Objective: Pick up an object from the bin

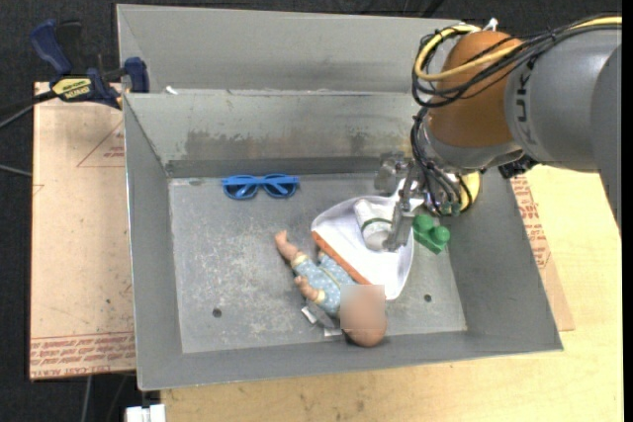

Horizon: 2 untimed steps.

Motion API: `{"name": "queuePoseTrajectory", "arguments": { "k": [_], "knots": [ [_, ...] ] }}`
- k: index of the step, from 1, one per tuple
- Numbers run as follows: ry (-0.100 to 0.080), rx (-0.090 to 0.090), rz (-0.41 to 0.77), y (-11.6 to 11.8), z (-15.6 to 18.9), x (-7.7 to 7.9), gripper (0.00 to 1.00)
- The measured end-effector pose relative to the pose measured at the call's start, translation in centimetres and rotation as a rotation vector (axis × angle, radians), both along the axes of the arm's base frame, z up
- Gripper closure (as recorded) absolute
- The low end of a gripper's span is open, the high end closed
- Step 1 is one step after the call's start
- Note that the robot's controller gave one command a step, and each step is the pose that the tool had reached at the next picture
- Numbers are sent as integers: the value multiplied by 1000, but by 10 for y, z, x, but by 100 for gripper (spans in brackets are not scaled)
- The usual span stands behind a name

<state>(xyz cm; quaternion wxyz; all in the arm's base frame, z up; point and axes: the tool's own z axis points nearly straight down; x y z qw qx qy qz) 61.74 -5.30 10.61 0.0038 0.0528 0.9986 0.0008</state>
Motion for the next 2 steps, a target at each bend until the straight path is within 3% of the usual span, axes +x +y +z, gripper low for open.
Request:
{"name": "queuePoseTrajectory", "arguments": {
  "k": [1, 2],
  "knots": [
    [-3, -2, 207, 10, -28, 16, 100],
    [-3, -2, 207, 10, -28, 16, 100]
  ]
}}
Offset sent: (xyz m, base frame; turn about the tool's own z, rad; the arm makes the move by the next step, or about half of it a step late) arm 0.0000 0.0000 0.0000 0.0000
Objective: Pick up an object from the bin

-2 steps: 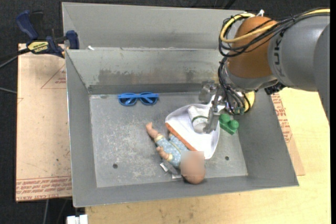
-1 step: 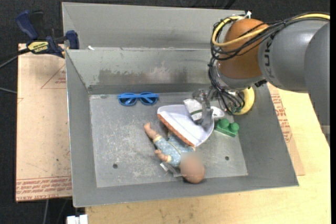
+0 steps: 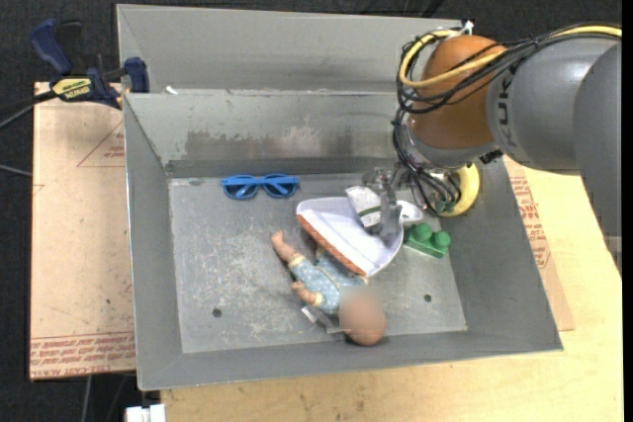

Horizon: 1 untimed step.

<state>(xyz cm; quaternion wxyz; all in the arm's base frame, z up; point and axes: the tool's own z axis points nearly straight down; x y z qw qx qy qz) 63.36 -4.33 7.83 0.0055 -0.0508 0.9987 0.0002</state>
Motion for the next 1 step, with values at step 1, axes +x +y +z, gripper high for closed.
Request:
{"name": "queuePoseTrajectory", "arguments": {
  "k": [1],
  "knots": [
    [-4, 1, -21, 6, 127, -7, 100]
  ]
}}
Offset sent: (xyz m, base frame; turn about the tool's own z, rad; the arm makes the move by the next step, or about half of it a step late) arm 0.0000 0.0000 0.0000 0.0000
